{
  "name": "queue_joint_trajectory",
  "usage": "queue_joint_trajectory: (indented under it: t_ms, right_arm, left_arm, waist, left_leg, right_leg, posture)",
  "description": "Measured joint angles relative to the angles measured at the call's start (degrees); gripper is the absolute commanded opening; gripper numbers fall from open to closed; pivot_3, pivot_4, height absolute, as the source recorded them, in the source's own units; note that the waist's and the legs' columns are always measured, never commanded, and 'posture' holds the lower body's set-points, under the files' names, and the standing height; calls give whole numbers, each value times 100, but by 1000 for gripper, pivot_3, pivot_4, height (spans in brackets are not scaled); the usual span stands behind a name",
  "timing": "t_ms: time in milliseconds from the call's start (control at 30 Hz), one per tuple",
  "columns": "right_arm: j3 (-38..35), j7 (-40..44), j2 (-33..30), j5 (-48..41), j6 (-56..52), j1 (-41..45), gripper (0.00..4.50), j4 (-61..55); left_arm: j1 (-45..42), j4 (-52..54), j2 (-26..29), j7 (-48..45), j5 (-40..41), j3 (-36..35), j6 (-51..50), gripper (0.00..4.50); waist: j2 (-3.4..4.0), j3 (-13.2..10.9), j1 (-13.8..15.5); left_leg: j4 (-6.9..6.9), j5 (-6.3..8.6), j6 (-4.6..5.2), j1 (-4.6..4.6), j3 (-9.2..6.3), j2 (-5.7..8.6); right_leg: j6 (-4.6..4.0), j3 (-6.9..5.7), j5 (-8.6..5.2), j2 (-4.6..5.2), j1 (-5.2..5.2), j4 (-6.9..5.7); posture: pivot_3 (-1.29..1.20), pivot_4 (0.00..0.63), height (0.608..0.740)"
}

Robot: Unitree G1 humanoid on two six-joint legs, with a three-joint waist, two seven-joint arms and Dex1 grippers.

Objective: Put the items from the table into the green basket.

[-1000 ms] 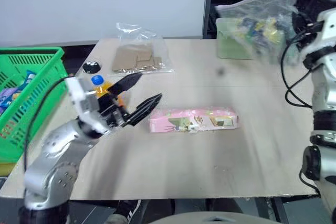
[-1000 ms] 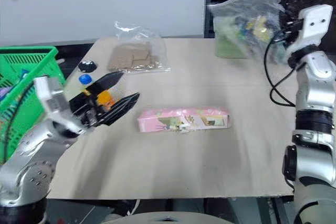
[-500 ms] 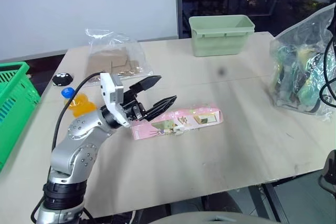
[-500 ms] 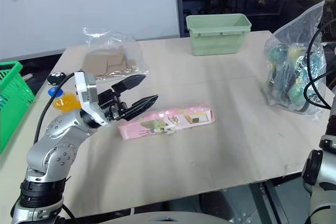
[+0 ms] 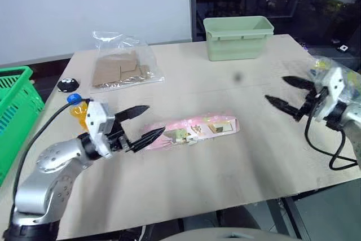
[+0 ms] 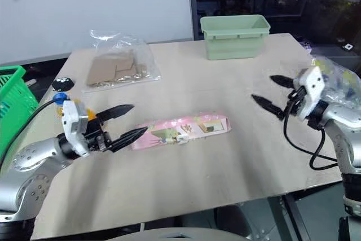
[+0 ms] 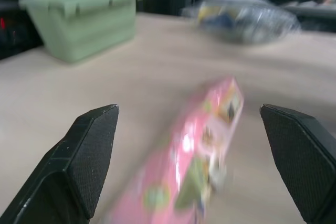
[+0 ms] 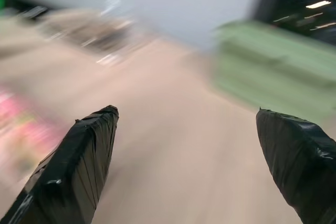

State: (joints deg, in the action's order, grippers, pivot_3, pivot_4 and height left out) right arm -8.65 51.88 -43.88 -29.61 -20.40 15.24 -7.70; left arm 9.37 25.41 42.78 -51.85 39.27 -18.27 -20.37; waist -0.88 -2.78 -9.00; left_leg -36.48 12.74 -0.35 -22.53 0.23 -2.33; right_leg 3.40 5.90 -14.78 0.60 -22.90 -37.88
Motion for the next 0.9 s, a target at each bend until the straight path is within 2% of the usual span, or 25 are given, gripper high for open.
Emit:
queue_joint_trajectory:
  t_ms: [200,367,533,733,900]
  right_arm:
    - [675,807,-88,112,-170,405,4452,177]
    - [941,1217,-46,241,-63,609,4452,543]
    - [903,1509,-152,156,-170,539,4452,452]
    - [521,1547,-526,-10,-404,-92,4452,58]
    - [61,1421,-658,-76,-457,-678,4452,-303]
  left_arm:
    - [1213,348,63,-176,-346,-642,203,4500]
    - [1460,554,-82,-88,-562,-672,319,4500]
    - [122,288,-144,436,-880,128,-56,4500]
    - [-1239,-734,362,-147,-1518,1297,-70,4500]
    - [-2274,-1692,402,-839,-2043,2165,240,4500]
  waist:
    - [-20,-17,252]
    - [-43,-37,671]
    - [-43,-37,999]
    - [-43,-38,966]
    - [-43,-38,817]
  left_leg:
    - [4,0,-1,3,1,-3]
    - [-1,0,-1,-4,7,-1]
    - [-19,0,-1,-11,12,-1]
    - [-18,0,-2,-26,15,-1]
    - [-18,0,-2,-28,16,-2]
  right_leg:
    - [-3,-1,-1,0,-2,2]
    - [-3,-6,-1,6,-9,4]
    - [-2,-16,0,10,-8,3]
    - [-3,-15,0,7,-15,3]
    - [-2,-15,0,6,-15,3]
  posture:
    - [91,20,740]
    - [110,13,740]
    - [72,11,740]
    - [-8,12,740]
    - [-76,17,740]
